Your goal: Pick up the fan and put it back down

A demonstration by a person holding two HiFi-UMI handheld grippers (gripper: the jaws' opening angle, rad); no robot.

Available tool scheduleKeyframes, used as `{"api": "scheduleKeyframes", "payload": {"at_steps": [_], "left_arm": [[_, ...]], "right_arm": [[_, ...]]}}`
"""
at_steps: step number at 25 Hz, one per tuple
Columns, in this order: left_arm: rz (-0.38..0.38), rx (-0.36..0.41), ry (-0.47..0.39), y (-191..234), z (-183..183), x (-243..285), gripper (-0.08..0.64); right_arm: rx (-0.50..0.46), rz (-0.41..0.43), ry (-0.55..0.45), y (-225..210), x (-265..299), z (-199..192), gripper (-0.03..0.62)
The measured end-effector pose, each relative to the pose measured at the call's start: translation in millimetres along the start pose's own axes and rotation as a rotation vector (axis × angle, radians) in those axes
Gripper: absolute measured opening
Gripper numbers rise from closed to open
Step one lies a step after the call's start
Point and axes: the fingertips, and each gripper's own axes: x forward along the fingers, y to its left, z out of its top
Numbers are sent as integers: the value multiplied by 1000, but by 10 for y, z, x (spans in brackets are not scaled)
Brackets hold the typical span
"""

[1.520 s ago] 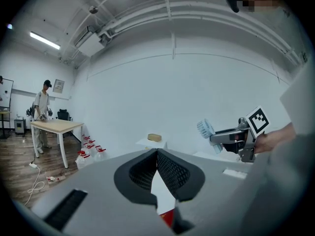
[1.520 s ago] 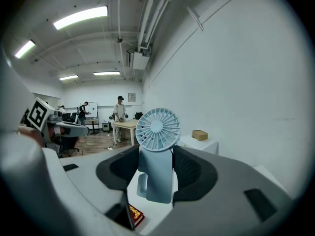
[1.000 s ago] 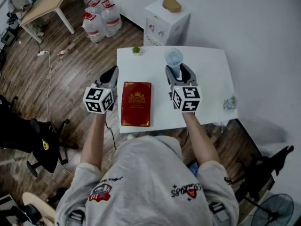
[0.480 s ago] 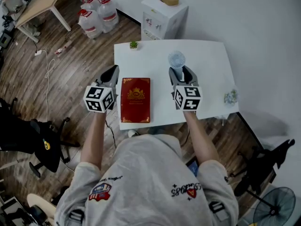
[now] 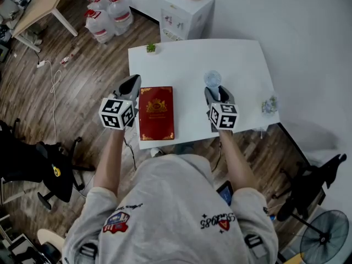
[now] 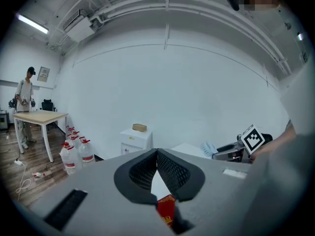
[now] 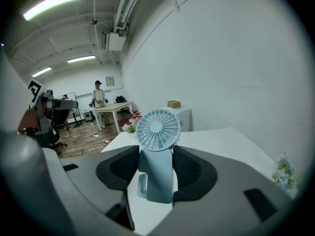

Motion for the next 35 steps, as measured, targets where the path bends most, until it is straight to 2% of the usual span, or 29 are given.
{"api": "scheduleKeyframes", "payload": {"at_steps": [10,14,25,35], "left_arm": [[-5,7,38,-10,-99,15,5],[5,5,47,15,-125,4,5],[3,-1,73,-51,-225,74,5],[6,-8,83,-32,-287,59,5]], "right_arm": [[84,-49,235,-561,68,-1187,215],[123,-69,312,-681,61,-1513,215],[147,-68,413,-792,134,-1889,215],[189,-60,430,-805,143,-2117,221]]}}
